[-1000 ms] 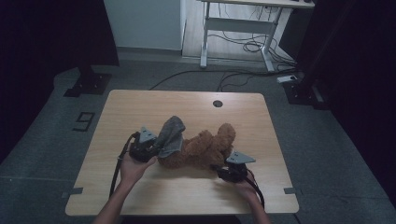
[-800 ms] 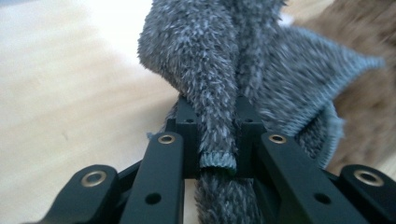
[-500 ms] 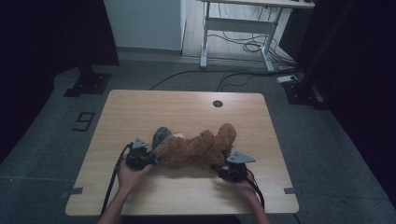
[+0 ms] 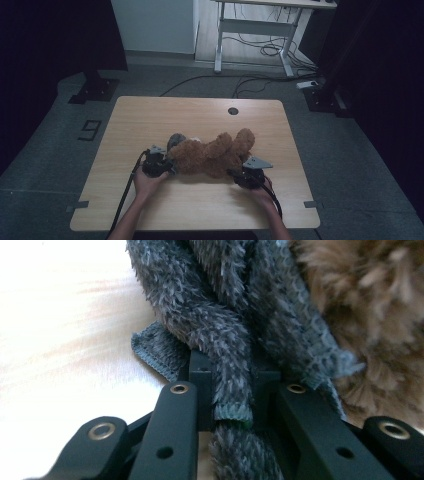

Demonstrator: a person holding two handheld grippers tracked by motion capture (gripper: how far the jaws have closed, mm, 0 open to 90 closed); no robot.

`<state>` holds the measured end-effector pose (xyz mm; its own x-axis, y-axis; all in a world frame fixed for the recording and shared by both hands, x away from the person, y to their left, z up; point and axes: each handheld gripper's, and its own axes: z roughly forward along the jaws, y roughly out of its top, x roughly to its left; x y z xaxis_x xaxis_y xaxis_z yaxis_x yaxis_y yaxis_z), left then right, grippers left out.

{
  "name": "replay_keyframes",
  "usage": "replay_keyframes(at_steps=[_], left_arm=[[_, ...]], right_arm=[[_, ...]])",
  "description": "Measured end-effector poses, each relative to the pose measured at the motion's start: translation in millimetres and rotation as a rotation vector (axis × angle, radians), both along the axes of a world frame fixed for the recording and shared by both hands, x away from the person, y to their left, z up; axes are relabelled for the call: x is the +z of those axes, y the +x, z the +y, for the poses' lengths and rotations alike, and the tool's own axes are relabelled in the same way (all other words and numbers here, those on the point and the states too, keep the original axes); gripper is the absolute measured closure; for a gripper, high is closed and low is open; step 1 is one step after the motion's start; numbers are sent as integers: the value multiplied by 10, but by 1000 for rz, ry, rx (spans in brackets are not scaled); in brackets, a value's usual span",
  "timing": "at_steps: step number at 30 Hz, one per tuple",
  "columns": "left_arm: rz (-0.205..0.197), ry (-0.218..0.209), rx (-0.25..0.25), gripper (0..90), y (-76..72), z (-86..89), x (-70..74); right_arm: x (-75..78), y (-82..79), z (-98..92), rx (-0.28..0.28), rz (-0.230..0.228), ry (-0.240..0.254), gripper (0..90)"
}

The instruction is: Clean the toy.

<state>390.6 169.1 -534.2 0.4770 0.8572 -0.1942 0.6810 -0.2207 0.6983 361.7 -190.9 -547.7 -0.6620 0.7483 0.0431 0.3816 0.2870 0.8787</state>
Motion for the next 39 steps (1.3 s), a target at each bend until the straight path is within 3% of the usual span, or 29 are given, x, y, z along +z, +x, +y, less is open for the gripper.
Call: replay_keyframes(at_steps=[6,7,8,9,12,16,20,21,22,24,27,29,30,32,37,39], left_arm=[[-18,7,1,775,72,17,145],[-31,4,4,775,68,36,209],[-64,-4,5,773,50,60,360],[-64,-4,5,772,50,60,360],[-157,-31,-14,772,-23,32,721],[-247,-30,-64,771,-102,-170,1083],[-293,-46,-146,772,-159,-469,1278],[-290,-25,-176,771,-148,-649,1291],[-290,-25,-176,771,-148,-649,1291],[-261,1,-192,771,-95,-808,1232],[-185,41,-199,770,15,-979,1013],[-170,64,-197,771,33,-1012,862],[-178,64,-193,773,27,-993,814],[-173,12,-186,774,4,-899,796],[-214,26,-130,774,-92,-605,891],[-208,28,-102,774,-95,-465,900]], right_arm=[[5,125,-58,-19,-2,10,559],[3,122,-59,-17,-2,11,559],[2,108,-60,-12,-3,5,559],[2,108,-60,-12,-3,5,559],[-2,89,-66,-11,-2,7,559],[-3,66,-60,-13,-6,1,559],[2,35,-46,-1,-14,-5,558],[8,25,-34,-2,-19,-15,558],[8,25,-34,-2,-19,-15,558],[6,24,-38,0,-19,-15,558],[3,15,-45,2,-21,-15,557],[2,13,-44,1,-20,-14,556],[2,9,-52,3,-22,-14,555],[2,6,-53,5,-20,-13,555],[3,-5,-51,7,-17,-16,556],[2,-8,-48,5,-16,-17,556]])
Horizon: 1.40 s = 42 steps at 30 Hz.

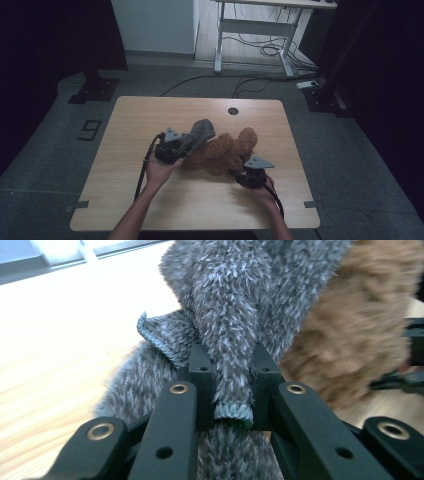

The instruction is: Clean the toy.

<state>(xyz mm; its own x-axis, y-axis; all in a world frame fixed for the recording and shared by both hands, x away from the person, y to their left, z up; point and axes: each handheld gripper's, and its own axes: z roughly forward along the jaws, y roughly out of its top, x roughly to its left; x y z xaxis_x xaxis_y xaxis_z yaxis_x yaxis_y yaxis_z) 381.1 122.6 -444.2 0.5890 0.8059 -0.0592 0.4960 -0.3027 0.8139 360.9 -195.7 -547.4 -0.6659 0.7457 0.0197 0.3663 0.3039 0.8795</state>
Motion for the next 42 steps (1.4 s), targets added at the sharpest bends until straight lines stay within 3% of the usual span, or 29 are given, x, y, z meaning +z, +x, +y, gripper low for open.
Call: replay_keyframes(at_steps=[9,15,17,19,23,28,31,35,39,41,42], left_arm=[[48,-32,88,772,8,418,-204],[144,-46,113,772,54,643,-458],[165,-68,81,772,70,624,-565],[152,-52,62,772,67,516,-638],[148,-35,69,777,101,370,-725],[198,41,76,775,200,331,-858],[210,32,75,773,206,340,-890],[207,15,90,770,184,430,-791],[118,-72,104,771,108,579,-431],[55,-74,87,771,79,554,-161],[15,-52,83,770,72,494,-26]], right_arm=[[-4,-6,5,8,0,-4,556],[-10,2,-10,12,3,3,556],[-11,6,-9,14,0,6,556],[-11,8,-7,17,-4,5,556],[-11,23,-15,8,-3,8,556],[14,104,-24,-1,10,4,558],[16,124,-32,1,13,4,557],[20,135,-39,2,15,4,557],[30,140,-34,3,9,-5,557],[36,160,-20,-4,-4,-15,558],[35,178,-11,-11,-2,-16,560]])
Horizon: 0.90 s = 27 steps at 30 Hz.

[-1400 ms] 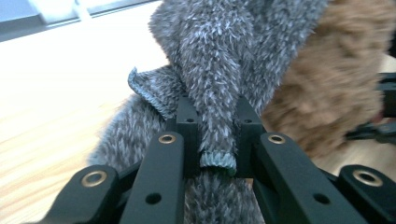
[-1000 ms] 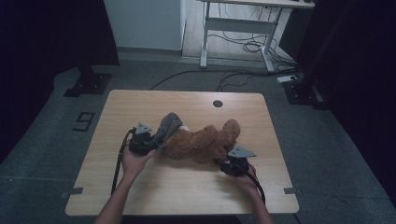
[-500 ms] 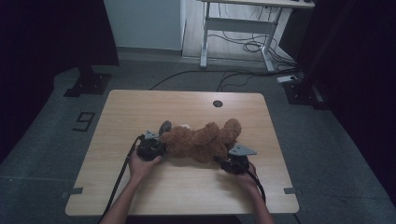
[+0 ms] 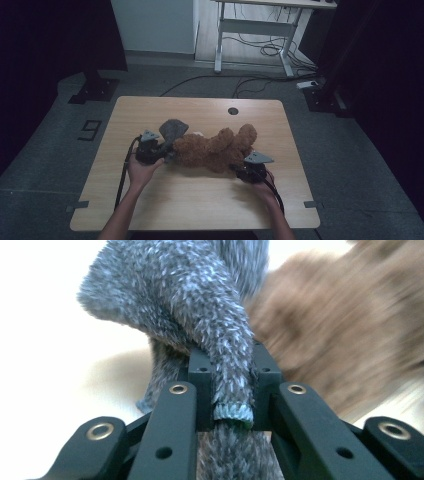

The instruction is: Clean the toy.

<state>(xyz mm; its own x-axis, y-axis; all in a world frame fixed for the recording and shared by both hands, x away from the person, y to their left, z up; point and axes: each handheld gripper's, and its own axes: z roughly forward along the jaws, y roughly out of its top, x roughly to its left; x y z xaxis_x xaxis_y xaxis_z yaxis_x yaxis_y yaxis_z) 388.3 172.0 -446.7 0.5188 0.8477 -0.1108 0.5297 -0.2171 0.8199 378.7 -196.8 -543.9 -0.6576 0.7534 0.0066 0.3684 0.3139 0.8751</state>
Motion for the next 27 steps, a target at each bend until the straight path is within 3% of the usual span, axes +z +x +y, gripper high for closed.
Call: replay_keyframes(at_steps=[3,6,11,13,19,20,22,27], left_arm=[[-56,34,-39,769,32,-202,243],[-56,58,-65,768,118,-414,314],[35,76,-81,766,300,-635,111],[15,107,-82,769,279,-656,14],[-18,101,-92,776,95,-600,-119],[-20,101,-96,777,61,-584,-134],[-27,94,-99,776,-9,-555,-166],[-35,55,-119,777,-168,-482,-241]], right_arm=[[13,59,37,-15,-4,-10,560],[7,94,92,-26,-17,-16,560],[3,65,81,-13,-23,-22,558],[-9,51,76,-9,-31,-23,553],[-11,7,29,6,-5,3,433],[12,-30,-27,13,22,27,382],[29,-54,-67,8,34,43,359],[169,-168,-326,-30,32,146,277]])
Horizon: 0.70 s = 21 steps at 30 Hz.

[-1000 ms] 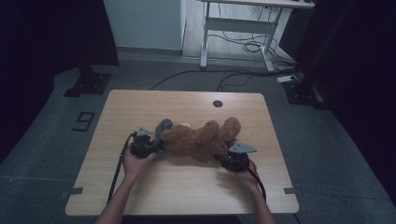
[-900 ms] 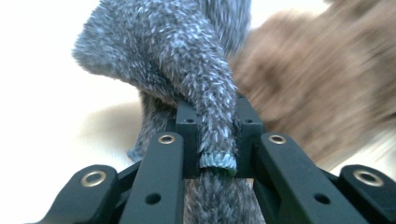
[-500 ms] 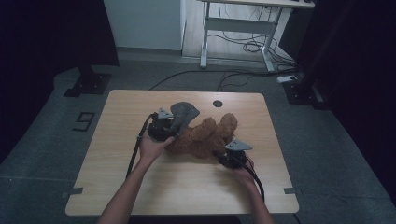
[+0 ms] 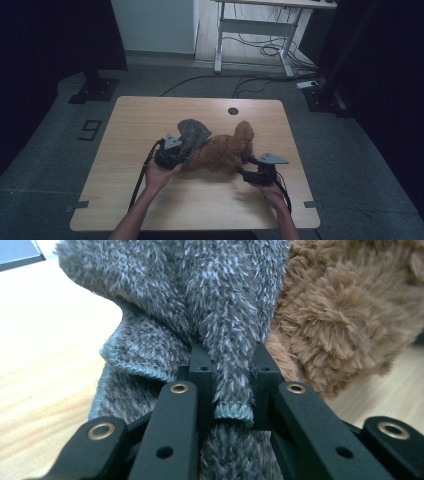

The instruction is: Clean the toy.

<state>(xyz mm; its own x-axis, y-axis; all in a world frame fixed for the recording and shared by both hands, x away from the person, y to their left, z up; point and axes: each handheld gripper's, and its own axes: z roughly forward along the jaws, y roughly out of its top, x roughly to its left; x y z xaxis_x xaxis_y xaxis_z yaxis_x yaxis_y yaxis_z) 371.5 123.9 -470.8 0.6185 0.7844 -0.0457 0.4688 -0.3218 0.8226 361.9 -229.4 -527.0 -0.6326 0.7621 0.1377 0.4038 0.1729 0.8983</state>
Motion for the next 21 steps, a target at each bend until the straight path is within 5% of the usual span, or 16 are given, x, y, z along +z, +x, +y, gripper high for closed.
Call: replay_keyframes(at_steps=[8,15,18,21], left_arm=[[-17,-65,-31,776,-276,78,-113],[-6,-67,-80,775,-511,99,-202],[1,-63,-90,775,-580,98,-244],[8,-50,-94,775,-607,71,-286]], right_arm=[[319,-137,-132,-19,-64,88,141],[502,-210,-101,-16,-95,107,144],[467,-227,-49,64,-81,72,309],[319,-239,84,156,-15,11,345]])
